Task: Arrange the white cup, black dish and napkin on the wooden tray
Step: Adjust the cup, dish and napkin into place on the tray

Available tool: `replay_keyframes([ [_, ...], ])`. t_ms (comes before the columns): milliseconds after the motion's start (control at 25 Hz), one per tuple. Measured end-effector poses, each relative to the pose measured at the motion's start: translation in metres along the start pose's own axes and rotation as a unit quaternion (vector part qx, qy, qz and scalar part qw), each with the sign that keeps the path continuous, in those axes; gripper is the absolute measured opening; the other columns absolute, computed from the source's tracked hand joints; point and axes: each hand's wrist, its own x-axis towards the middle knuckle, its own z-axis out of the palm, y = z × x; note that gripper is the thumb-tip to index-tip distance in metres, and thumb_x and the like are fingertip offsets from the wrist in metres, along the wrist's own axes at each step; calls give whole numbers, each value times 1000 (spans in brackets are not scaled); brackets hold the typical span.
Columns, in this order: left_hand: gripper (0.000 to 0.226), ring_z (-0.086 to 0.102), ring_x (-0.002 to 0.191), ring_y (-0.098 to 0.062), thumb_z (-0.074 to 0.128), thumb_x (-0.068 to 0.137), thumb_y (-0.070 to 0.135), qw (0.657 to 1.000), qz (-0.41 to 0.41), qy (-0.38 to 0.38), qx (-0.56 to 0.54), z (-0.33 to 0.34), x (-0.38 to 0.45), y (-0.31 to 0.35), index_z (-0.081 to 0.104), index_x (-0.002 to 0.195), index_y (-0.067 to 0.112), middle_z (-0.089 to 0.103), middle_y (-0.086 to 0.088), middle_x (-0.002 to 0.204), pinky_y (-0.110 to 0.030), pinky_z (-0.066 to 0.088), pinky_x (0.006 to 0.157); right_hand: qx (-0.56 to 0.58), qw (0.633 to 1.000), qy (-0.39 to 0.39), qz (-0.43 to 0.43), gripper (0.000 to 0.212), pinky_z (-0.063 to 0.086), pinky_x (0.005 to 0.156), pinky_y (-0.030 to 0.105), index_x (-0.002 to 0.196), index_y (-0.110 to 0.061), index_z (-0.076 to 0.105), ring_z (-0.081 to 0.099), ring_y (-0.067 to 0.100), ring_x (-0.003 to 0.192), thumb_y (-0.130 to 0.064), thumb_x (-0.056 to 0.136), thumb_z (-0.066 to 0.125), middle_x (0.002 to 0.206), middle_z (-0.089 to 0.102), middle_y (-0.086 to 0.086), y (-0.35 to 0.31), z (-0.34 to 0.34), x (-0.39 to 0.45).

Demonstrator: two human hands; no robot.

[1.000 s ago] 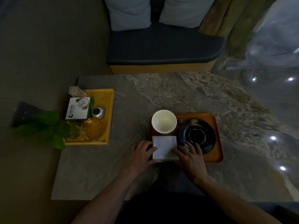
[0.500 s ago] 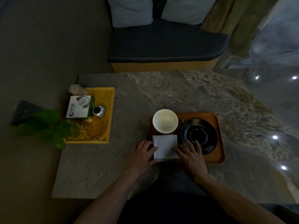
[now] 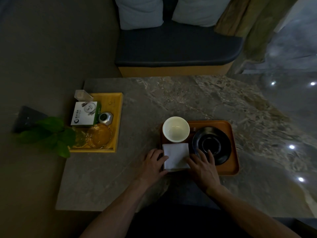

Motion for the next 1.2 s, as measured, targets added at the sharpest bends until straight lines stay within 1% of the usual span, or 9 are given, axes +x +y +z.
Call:
replay_keyframes([
  [120,59,28,139,-23,62,87,47,1000,2,2,-5,-1,1,-1,48,140,24,41,-3,148,-39,30,113,2,1000,-1,2,54,32,104,68,115,-28,62,47,37,129,-36,66,83,122,66,5,-1,2,-1],
  [360,58,28,138,-23,66,85,46,1000,6,4,-22,-2,3,-1,50,137,25,42,-3,147,-41,30,112,-3,1000,-5,10,47,26,108,67,114,-29,62,42,36,133,-40,72,78,126,64,4,-1,1,-1],
  [560,58,28,138,-23,66,86,46,1000,7,6,-20,-3,2,0,49,138,26,42,-3,147,-39,30,111,0,1000,-11,15,45,24,109,67,116,-31,61,42,35,133,-41,75,75,127,63,2,-1,1,-2],
  [720,58,28,138,-23,66,86,45,1000,6,4,-28,-4,2,0,50,138,25,42,-3,147,-40,31,111,5,1000,-9,18,46,30,105,68,112,-31,62,47,36,129,-40,70,79,121,66,3,-1,0,-2],
  [880,58,27,139,-22,65,86,47,1000,-5,0,-25,-5,3,1,49,139,26,40,-1,149,-39,29,112,8,1000,-8,23,42,26,108,67,113,-33,62,46,36,130,-42,75,75,124,65,2,0,-1,-2],
  [1040,58,26,139,-21,63,87,48,1000,-2,2,-30,-7,3,3,48,139,27,40,-1,149,-37,26,112,9,1000,-6,18,40,29,105,69,112,-31,64,47,36,129,-42,75,75,123,65,4,2,-2,-2],
  [1200,56,25,139,-20,62,88,47,999,1,4,-38,-9,1,3,49,139,26,40,-1,150,-35,25,111,13,1000,-3,19,39,23,110,67,117,-31,61,42,36,133,-42,81,70,128,62,3,2,-2,-2],
])
